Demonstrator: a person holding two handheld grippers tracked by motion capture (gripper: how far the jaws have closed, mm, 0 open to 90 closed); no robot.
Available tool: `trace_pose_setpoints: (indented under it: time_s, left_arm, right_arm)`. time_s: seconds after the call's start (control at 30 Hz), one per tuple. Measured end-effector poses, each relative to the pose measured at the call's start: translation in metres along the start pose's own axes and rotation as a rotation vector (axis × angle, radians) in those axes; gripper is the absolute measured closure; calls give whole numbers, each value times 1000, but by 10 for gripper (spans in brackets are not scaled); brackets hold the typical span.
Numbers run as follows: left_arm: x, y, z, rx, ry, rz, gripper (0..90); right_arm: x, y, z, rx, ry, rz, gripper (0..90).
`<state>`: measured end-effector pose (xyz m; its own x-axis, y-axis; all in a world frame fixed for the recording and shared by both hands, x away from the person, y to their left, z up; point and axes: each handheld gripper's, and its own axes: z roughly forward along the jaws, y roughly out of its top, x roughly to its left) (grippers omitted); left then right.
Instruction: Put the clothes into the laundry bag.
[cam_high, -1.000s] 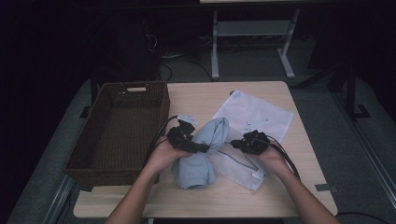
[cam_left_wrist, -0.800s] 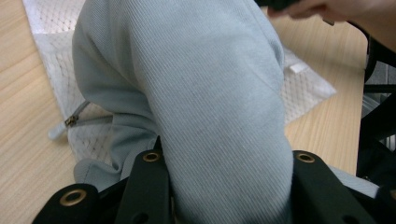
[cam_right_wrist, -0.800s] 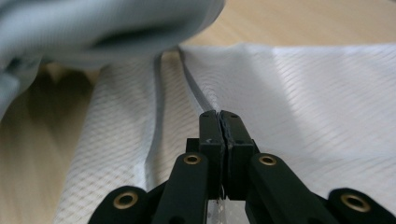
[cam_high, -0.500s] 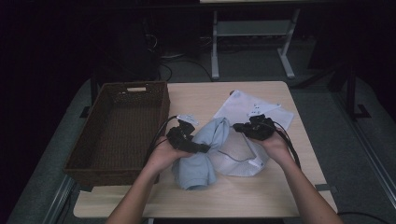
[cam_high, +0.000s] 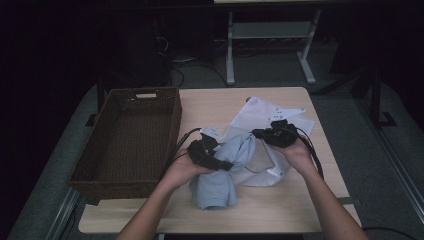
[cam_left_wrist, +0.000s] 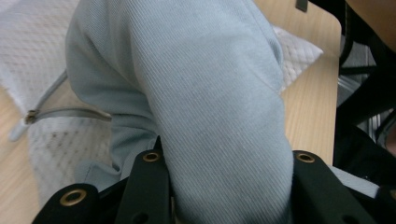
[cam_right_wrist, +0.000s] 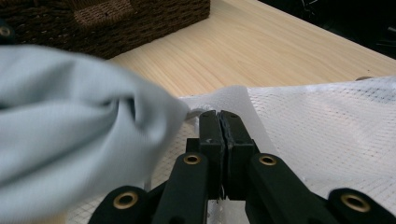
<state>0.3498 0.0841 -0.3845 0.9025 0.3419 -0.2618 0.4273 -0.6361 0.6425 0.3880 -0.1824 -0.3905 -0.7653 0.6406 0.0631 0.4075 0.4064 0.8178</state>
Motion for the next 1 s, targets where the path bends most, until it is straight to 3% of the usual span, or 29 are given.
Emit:
trace_pose_setpoints:
  time_s: [0.4, 0.5, 0.67, 0.83, 1.0]
  left_arm:
    - [-19, 4, 40, 111, -48, 72, 641]
    - [-17, 5, 43, 114, -20, 67, 641]
    - [-9, 8, 46, 103, 37, 18, 642]
    - [-2, 14, 51, 93, 153, -35, 642]
    - [6, 17, 60, 68, 226, -66, 634]
  right_arm:
    - [2, 1, -6, -10, 12, 3, 877]
    - [5, 0, -7, -5, 19, -2, 877]
    - [10, -3, -9, 5, 21, -10, 878]
    - [12, -4, -15, -3, 34, -2, 878]
    - [19, -2, -20, -14, 48, -15, 878]
